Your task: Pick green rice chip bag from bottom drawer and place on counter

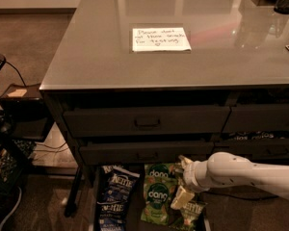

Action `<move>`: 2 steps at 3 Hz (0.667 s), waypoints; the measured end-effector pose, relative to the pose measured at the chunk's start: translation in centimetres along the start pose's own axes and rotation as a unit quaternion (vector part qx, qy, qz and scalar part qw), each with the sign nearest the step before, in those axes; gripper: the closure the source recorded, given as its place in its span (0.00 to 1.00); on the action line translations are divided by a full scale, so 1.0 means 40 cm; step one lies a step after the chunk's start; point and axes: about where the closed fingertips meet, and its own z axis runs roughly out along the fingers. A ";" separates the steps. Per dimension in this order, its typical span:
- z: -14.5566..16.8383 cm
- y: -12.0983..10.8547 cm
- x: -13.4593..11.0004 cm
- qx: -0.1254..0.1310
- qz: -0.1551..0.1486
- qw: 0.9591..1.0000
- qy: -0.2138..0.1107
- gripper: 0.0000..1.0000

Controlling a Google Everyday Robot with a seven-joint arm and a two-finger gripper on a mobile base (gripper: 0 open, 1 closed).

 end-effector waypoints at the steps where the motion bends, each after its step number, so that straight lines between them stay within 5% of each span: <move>1: 0.091 -0.005 0.076 -0.015 0.025 1.000 0.007 0.00; 2: 0.091 -0.005 0.076 -0.015 0.025 1.000 0.007 0.00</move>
Offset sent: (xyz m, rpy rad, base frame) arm 0.0068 -0.0074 -0.0325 0.0000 0.0338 -0.0206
